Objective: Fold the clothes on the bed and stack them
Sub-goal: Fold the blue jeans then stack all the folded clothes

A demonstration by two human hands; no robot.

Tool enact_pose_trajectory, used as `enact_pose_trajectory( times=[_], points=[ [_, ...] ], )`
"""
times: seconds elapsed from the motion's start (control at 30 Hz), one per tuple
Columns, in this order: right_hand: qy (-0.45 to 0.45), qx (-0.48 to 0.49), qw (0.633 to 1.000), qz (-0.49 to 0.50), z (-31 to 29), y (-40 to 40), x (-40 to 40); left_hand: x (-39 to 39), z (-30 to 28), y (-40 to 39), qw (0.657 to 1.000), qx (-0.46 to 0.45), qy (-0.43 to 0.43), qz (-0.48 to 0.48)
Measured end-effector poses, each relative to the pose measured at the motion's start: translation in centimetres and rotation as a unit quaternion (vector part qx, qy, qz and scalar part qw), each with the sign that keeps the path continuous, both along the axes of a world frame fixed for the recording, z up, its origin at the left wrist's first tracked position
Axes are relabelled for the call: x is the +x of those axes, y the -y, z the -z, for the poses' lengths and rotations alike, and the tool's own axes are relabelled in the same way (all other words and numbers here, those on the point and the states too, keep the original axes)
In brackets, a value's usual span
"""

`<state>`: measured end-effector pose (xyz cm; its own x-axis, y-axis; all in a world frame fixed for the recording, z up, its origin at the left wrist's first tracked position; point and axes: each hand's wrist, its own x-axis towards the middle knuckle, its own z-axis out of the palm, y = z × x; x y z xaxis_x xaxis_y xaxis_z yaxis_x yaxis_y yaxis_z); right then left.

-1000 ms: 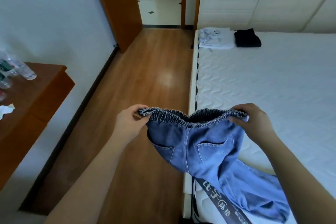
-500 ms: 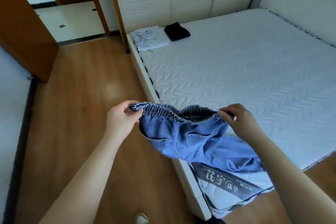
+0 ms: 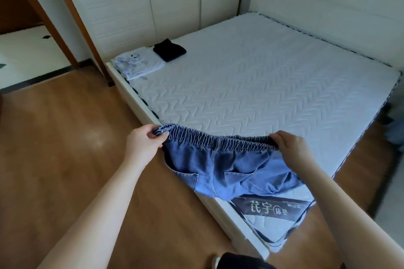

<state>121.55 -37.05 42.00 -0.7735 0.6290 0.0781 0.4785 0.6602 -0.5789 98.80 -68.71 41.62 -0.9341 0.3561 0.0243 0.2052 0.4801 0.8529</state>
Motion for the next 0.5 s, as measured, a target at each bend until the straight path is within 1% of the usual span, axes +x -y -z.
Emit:
enact_pose_trajectory(
  times=[0.13, 0.27, 0.3, 0.43, 0.5],
  points=[
    [-0.003, -0.029, 0.998, 0.051, 0.8, -1.6, -1.1, -3.2, 1.3, -2.6, 0.999, -0.039, -0.010, 0.033],
    [-0.001, -0.068, 0.994, 0.081, 1.3, -3.8, -4.1, -7.5, 1.6, -5.4, 0.990, -0.092, -0.082, 0.068],
    [0.000, -0.072, 0.994, 0.086, 1.2, -4.3, -5.2, -8.4, 1.5, -5.9, 0.989, -0.097, -0.081, 0.082],
    [-0.041, -0.085, 0.989, 0.111, 0.7, -5.8, -9.6, -12.2, 0.6, -7.6, 0.986, -0.119, -0.014, 0.118],
    [-0.066, -0.086, 0.990, 0.088, 0.1, -6.3, -11.4, -14.3, 0.3, -7.9, 0.985, -0.113, 0.003, 0.129]
  ],
)
